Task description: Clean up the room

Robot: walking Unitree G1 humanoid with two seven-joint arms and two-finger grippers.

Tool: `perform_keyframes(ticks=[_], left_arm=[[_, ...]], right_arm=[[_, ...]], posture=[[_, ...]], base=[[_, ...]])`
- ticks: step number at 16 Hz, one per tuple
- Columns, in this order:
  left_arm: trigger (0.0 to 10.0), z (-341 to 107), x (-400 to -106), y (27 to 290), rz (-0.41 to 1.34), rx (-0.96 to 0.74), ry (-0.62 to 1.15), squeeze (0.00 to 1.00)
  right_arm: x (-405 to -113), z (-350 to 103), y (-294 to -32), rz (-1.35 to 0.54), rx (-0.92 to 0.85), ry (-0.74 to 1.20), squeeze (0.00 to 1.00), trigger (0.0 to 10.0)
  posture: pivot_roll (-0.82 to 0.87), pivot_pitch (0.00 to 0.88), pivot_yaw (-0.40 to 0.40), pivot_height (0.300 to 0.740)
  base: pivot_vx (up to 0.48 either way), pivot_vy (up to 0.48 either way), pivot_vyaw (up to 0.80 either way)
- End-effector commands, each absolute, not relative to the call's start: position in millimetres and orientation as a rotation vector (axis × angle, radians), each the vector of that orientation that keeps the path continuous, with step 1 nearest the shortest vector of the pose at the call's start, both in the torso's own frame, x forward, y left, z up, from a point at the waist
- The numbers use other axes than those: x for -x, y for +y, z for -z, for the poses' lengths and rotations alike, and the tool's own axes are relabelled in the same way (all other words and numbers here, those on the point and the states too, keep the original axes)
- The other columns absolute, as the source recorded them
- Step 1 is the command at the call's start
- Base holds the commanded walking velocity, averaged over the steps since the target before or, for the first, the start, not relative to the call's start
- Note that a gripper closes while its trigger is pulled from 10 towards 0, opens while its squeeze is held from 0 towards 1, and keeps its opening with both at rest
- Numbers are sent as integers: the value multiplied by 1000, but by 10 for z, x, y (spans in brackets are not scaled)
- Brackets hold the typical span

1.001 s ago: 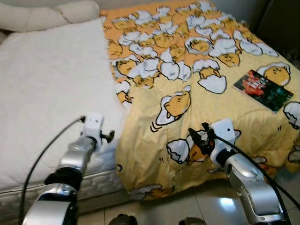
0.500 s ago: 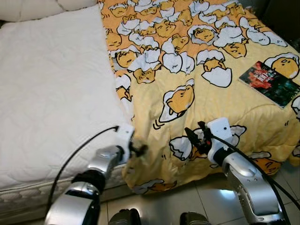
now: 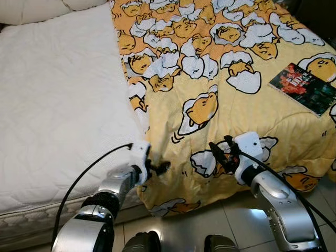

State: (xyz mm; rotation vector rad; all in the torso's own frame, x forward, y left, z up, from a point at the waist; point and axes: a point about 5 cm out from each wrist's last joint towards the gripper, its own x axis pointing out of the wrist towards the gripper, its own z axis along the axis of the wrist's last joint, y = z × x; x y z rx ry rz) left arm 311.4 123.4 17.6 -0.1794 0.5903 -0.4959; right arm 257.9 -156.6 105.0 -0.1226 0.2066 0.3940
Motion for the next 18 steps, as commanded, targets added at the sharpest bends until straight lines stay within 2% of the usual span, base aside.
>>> perform_keyframes(ticks=[1,2,18], left_arm=[[10000,-175,-3116,1301,458,202,572,0],[0,-185,-3122,1335,452,173,553,0],[0,-148,-3034,1519,435,162,512,0]], right_arm=[[-2561,-1060,-1541,-406,112,206,0,10000],[-2558,-1058,-1535,-412,114,207,0,10000],[-2586,-1030,-1448,-458,129,211,0,10000]], posture=[[-150,172,136,740],[-150,172,136,740],[-132,149,134,740]], base=[[0,0,0],[0,0,0],[0,0,0]])
